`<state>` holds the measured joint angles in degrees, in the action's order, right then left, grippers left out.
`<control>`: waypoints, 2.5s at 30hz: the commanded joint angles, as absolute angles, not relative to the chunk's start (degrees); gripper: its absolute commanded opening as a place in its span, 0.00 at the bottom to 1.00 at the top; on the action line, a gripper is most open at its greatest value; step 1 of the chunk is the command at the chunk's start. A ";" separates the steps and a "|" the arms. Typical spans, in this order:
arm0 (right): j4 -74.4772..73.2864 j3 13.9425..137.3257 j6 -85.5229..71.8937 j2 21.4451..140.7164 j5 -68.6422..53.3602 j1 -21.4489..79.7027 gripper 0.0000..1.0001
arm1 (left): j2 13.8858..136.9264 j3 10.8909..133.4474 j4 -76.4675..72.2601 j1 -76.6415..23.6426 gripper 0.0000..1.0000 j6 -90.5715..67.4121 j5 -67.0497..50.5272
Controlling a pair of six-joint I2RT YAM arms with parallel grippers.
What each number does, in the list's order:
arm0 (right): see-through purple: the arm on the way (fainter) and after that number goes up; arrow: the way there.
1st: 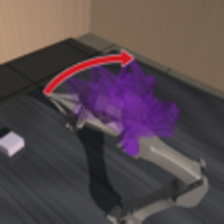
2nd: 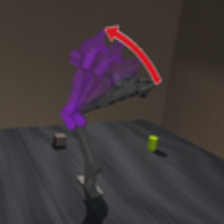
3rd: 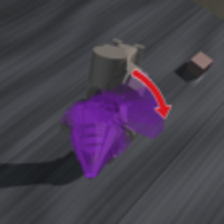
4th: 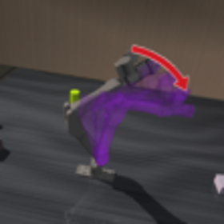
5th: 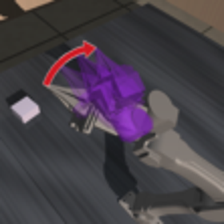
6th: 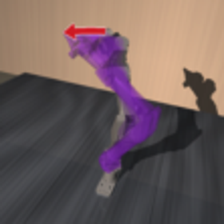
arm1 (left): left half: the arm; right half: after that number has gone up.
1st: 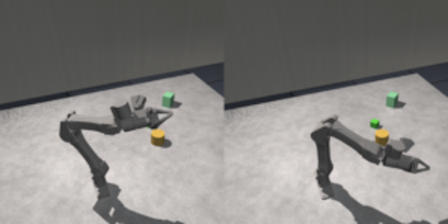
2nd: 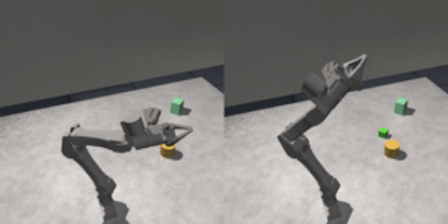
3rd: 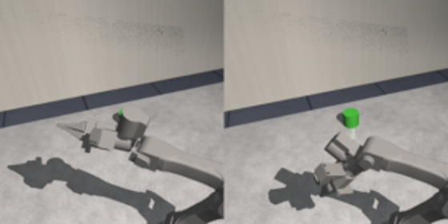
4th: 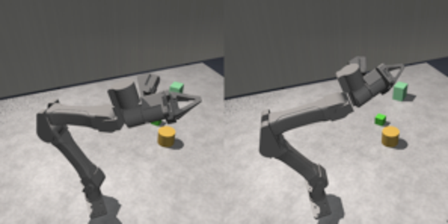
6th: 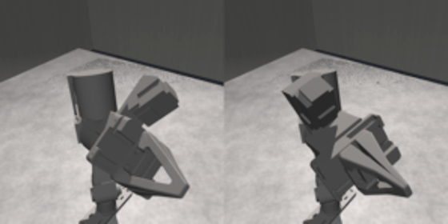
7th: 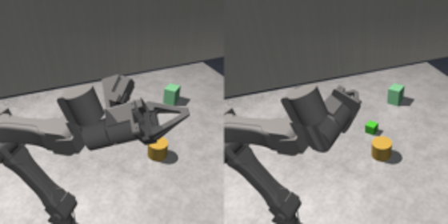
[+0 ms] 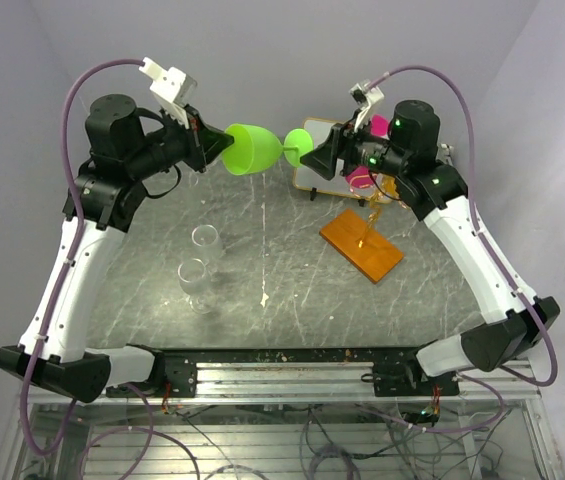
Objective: Place the wine glass upside down on the wine glass rack
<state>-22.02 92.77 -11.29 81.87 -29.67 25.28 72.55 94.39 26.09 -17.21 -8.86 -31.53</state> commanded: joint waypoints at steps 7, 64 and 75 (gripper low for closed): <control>-19.26 95.86 -17.49 84.02 -26.57 26.19 0.37 | 72.26 93.96 22.68 -18.98 0.07 -5.33 -29.37; -24.73 100.39 -4.90 73.45 -10.60 17.37 0.00 | 60.06 86.61 29.43 -17.43 1.00 4.09 -19.46; -28.15 103.22 3.74 67.21 -2.11 7.76 0.00 | 55.61 82.39 32.42 -16.88 1.00 10.80 -12.40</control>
